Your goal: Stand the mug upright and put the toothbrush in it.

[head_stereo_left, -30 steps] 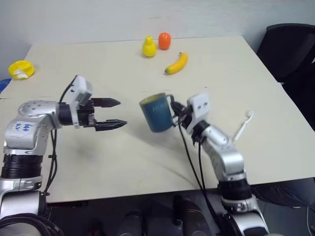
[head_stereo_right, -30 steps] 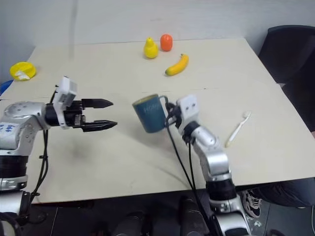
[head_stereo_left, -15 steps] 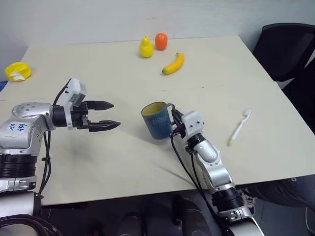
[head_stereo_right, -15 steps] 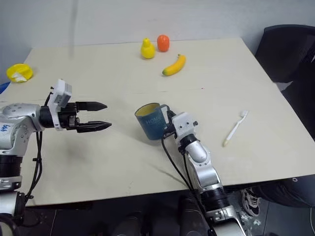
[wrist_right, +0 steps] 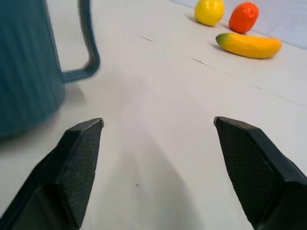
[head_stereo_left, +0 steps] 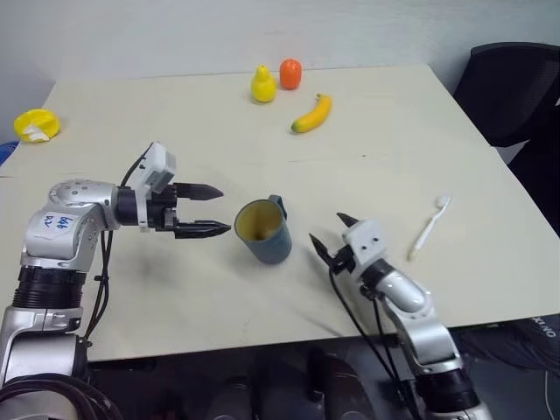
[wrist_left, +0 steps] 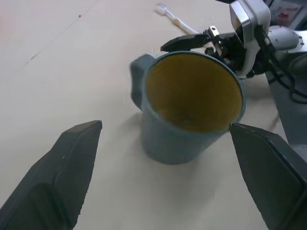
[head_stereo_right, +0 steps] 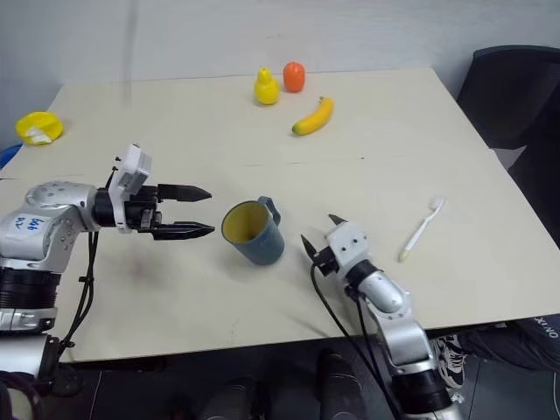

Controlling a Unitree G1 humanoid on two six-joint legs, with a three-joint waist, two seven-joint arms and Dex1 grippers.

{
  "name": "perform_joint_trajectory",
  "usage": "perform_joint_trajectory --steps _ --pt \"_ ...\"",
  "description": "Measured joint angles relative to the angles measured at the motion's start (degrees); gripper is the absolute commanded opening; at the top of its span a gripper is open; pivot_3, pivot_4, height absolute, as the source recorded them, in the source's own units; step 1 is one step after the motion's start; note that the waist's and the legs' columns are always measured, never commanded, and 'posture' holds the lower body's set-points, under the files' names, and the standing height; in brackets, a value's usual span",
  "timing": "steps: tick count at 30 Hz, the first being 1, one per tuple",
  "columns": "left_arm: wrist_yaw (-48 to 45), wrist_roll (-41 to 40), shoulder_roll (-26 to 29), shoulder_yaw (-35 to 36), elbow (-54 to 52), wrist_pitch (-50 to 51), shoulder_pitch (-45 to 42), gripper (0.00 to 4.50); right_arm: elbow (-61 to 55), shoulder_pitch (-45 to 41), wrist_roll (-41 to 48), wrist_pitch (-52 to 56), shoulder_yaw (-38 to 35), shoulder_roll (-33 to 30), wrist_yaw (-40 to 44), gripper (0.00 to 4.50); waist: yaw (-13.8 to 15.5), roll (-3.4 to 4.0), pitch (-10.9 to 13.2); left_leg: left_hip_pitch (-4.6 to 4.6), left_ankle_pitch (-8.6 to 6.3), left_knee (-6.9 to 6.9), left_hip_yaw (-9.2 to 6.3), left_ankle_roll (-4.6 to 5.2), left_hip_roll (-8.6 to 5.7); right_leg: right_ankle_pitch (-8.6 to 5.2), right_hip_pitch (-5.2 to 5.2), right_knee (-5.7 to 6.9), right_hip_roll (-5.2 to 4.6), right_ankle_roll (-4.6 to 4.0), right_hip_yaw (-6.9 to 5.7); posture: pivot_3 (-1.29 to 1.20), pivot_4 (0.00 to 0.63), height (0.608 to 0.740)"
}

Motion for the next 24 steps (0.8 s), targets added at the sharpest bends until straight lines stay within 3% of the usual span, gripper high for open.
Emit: perform_joint_trajectory --steps 6,9,12,14,15,18,21,24 --pt "-1.1 1.3 -1.9 -1.5 3.7 -2.4 -2.0 4.50 -11.8 5.5 4.1 9.8 -4.0 -3.4 1.5 3.88 0.1 -0.01 0.0 0.00 -0.02 -0.01 -0.01 0.03 -0.04 -0.01 0.00 -0.01 0.03 -0.01 -0.02 0.00 0.150 0.740" --pt "-2.5 1.9 -1.4 -1.8 5.2 -3.4 -2.9 4.50 -22.2 11.5 12.3 19.2 -11.3 -4.5 2.1 3.88 0.4 -0.01 0.0 -0.02 -0.05 0.00 -0.02 0.09 -0.05 0.00 0.01 -0.03 0.02 0.00 -0.02 0.00 0.150 0.740" --pt "-4.8 2.1 -0.7 -2.0 6.4 -4.2 -3.4 4.50 -33.0 16.3 24.5 30.8 -24.5 -5.3 -0.1 3.88 1.2 -0.03 0.0 0.02 -0.10 0.03 0.02 0.18 0.06 0.01 0.04 -0.02 0.00 0.01 0.03 0.00 0.150 0.740" --pt "-6.7 2.3 0.3 -2.2 6.7 -4.8 -3.7 4.50 -38.6 21.4 36.1 38.3 -35.6 -6.9 -2.6 4.24 1.5 -0.09 0.0 0.02 -0.13 0.04 0.01 0.22 0.09 0.00 0.05 -0.02 0.01 0.00 0.02 0.00 0.150 0.740" --pt "-7.4 2.4 0.4 -2.4 6.7 -5.1 -4.0 4.50 -40.2 25.5 41.8 39.7 -40.8 -8.1 -3.3 4.47 1.8 -0.07 0.0 0.01 -0.15 0.02 0.00 0.26 0.10 0.00 0.06 -0.04 0.01 0.01 0.02 0.00 0.150 0.740" --pt "-8.9 3.5 1.3 -2.4 9.4 -6.4 -5.4 4.50 -41.2 40.7 59.2 42.3 -57.1 -12.3 -6.9 4.47 2.9 -0.09 -0.1 0.04 -0.30 -0.01 0.01 0.50 0.07 0.00 0.18 -0.20 0.04 0.01 -0.01 0.00 0.150 0.740" --pt "-9.4 4.5 0.5 -2.6 11.6 -7.8 -6.7 4.50 -39.1 44.5 70.0 42.0 -63.2 -16.2 -14.1 4.47 2.6 -0.22 -0.1 0.22 -0.62 0.01 0.09 0.95 0.33 0.10 0.79 -0.67 0.04 0.16 0.08 0.00 0.150 0.740" --pt "-9.7 5.0 -0.6 -3.3 11.7 -8.7 -7.9 4.50 -33.6 40.3 78.8 40.7 -61.6 -20.7 -24.9 4.47 1.9 -0.26 -0.1 0.24 -0.72 0.02 0.10 1.03 0.42 0.14 0.99 -1.12 0.01 0.12 0.29 0.00 0.150 0.740"
